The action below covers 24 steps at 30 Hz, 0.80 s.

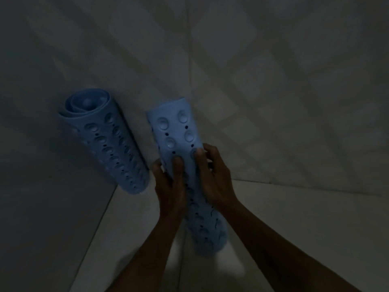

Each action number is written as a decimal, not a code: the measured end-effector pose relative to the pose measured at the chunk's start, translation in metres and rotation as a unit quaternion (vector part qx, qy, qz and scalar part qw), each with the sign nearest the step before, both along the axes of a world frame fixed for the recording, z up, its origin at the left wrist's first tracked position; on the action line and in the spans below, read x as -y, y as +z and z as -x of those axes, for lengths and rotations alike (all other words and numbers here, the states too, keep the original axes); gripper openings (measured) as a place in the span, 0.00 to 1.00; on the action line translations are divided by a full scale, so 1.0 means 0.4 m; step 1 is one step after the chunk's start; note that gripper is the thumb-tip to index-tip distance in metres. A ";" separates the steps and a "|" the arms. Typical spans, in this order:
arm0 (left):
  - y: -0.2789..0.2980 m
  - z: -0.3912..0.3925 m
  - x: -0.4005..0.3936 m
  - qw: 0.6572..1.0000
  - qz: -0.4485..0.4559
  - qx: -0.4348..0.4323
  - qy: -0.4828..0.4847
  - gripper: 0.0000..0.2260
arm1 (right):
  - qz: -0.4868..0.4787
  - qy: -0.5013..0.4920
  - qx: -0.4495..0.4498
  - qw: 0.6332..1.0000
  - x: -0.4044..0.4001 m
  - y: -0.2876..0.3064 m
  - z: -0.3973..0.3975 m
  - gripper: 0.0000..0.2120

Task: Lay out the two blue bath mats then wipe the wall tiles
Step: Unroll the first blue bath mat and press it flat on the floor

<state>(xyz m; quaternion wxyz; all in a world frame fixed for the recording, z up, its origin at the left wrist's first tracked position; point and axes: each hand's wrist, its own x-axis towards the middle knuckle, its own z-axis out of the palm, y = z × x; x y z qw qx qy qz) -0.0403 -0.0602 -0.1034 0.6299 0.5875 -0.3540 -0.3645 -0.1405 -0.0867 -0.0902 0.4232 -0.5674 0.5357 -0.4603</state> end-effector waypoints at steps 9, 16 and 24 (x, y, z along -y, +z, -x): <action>0.060 0.272 -0.075 0.985 -0.094 -0.056 -0.133 0.34 | -0.034 -0.194 -0.044 0.980 -0.193 0.102 0.256 0.17; 0.157 0.495 -0.146 0.951 -0.169 -0.100 -0.237 0.28 | -0.069 -0.309 -0.054 0.947 -0.342 0.179 0.481 0.23; 0.163 0.708 -0.222 0.934 -0.215 -0.108 -0.265 0.40 | -0.178 -0.255 0.009 0.950 -0.491 0.090 0.735 0.36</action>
